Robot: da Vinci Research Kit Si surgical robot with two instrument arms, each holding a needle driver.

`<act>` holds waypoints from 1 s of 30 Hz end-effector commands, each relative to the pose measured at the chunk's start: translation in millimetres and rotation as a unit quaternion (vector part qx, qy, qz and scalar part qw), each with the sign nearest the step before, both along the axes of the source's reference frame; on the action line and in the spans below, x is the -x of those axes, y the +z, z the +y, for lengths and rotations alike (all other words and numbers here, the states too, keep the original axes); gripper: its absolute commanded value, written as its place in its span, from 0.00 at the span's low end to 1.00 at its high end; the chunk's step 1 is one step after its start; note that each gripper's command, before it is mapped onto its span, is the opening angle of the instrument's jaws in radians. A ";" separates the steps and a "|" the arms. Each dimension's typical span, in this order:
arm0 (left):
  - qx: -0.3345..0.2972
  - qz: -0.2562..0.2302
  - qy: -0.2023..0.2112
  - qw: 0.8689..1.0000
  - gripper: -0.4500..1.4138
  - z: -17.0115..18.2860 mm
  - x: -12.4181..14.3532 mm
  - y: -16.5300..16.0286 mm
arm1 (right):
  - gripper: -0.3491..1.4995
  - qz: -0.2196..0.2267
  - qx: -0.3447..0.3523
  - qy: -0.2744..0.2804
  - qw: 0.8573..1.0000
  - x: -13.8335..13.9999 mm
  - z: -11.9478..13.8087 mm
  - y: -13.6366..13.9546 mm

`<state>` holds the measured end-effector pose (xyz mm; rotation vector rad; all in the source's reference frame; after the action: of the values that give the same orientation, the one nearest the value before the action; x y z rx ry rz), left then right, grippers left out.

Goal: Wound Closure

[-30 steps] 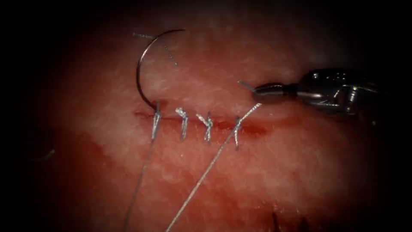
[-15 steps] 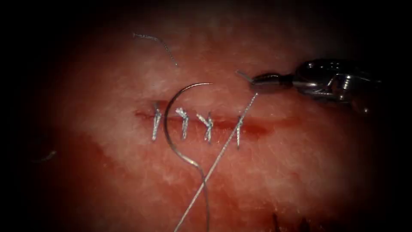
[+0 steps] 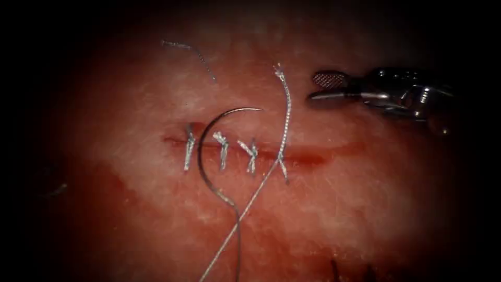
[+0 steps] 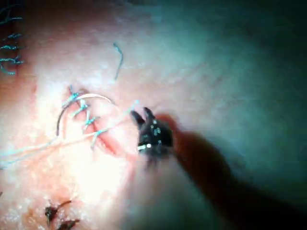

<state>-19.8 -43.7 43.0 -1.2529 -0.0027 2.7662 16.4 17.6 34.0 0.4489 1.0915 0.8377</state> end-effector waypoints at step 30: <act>-0.283 -0.445 -0.268 0.807 0.00 33.1 5.6 -3.0 | 0.87 0.069 0.069 0.008 0.995 -0.1 -12.4 -9.0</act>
<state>-24.8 -8.8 39.9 -1.8337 -0.4191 1.3387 15.9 6.3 24.7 0.3803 1.2743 0.7417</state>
